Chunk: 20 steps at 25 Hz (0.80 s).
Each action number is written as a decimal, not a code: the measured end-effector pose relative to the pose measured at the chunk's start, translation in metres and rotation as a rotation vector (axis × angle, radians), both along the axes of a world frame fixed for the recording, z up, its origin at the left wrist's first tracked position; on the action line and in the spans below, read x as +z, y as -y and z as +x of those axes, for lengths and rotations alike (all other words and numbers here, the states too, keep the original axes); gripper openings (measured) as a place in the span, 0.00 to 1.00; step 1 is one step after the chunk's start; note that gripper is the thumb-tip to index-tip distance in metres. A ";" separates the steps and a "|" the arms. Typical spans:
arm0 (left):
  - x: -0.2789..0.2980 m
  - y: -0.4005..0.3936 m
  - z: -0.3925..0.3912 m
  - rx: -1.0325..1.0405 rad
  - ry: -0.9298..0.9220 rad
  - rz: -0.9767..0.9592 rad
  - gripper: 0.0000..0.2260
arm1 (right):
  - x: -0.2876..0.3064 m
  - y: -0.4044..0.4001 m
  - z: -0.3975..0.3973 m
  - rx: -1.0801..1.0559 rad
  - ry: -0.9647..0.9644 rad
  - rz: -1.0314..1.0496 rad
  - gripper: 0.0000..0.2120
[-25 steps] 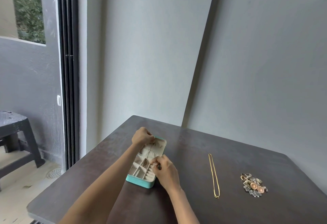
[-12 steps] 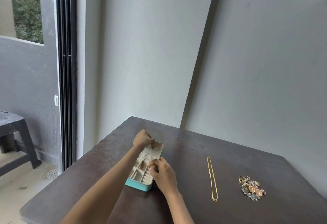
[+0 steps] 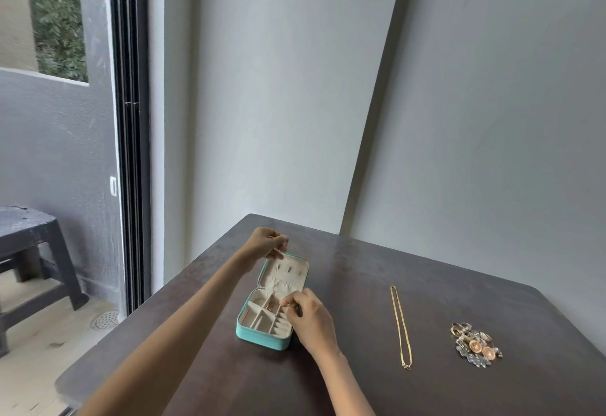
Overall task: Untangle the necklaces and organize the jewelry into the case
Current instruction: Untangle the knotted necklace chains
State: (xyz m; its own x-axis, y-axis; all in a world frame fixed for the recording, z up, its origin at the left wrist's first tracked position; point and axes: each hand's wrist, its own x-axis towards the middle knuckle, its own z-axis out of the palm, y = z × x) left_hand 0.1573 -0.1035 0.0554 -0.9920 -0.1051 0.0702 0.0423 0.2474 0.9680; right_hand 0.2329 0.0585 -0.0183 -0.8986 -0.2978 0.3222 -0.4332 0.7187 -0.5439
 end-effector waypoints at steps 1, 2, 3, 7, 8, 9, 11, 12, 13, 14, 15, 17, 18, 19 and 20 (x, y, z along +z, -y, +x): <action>0.007 0.002 0.003 -0.050 0.001 -0.026 0.10 | 0.001 0.000 0.000 0.000 0.002 0.012 0.07; 0.013 0.004 0.006 -0.090 0.000 -0.062 0.10 | 0.002 0.000 0.000 0.006 0.004 0.030 0.08; 0.019 0.005 0.008 -0.119 -0.007 -0.100 0.09 | 0.003 -0.001 -0.001 0.015 0.004 0.053 0.09; 0.037 0.005 0.015 -0.199 -0.054 -0.135 0.09 | 0.009 -0.003 -0.003 0.049 0.049 0.096 0.11; 0.039 0.004 0.017 -0.238 -0.049 -0.136 0.09 | 0.010 -0.004 -0.003 0.064 0.069 0.107 0.12; 0.041 0.001 0.020 -0.282 -0.037 -0.141 0.09 | 0.012 -0.005 -0.004 0.077 0.082 0.120 0.12; 0.042 -0.005 0.023 -0.358 -0.014 -0.144 0.09 | 0.016 -0.007 -0.006 0.077 0.079 0.099 0.11; 0.042 -0.008 0.025 -0.378 -0.012 -0.139 0.09 | 0.020 -0.008 -0.006 0.054 0.072 0.034 0.11; 0.042 -0.011 0.026 -0.389 -0.014 -0.130 0.08 | 0.025 -0.009 -0.007 0.006 0.068 -0.072 0.11; 0.043 -0.013 0.027 -0.396 -0.015 -0.122 0.08 | 0.031 -0.009 -0.007 -0.056 0.073 -0.206 0.11; 0.042 -0.016 0.029 -0.406 -0.012 -0.115 0.08 | 0.038 -0.010 -0.008 -0.114 0.085 -0.349 0.11; 0.040 -0.023 0.031 -0.446 0.005 -0.121 0.08 | 0.050 -0.014 -0.010 -0.153 0.147 -0.602 0.13; 0.038 -0.028 0.033 -0.469 0.011 -0.135 0.08 | 0.056 -0.016 -0.009 -0.131 0.178 -0.699 0.13; 0.036 -0.034 0.034 -0.482 0.009 -0.152 0.08 | 0.060 -0.019 -0.009 -0.103 0.188 -0.752 0.11; 0.034 -0.039 0.035 -0.485 0.001 -0.168 0.08 | 0.063 -0.023 -0.010 -0.088 0.171 -0.760 0.07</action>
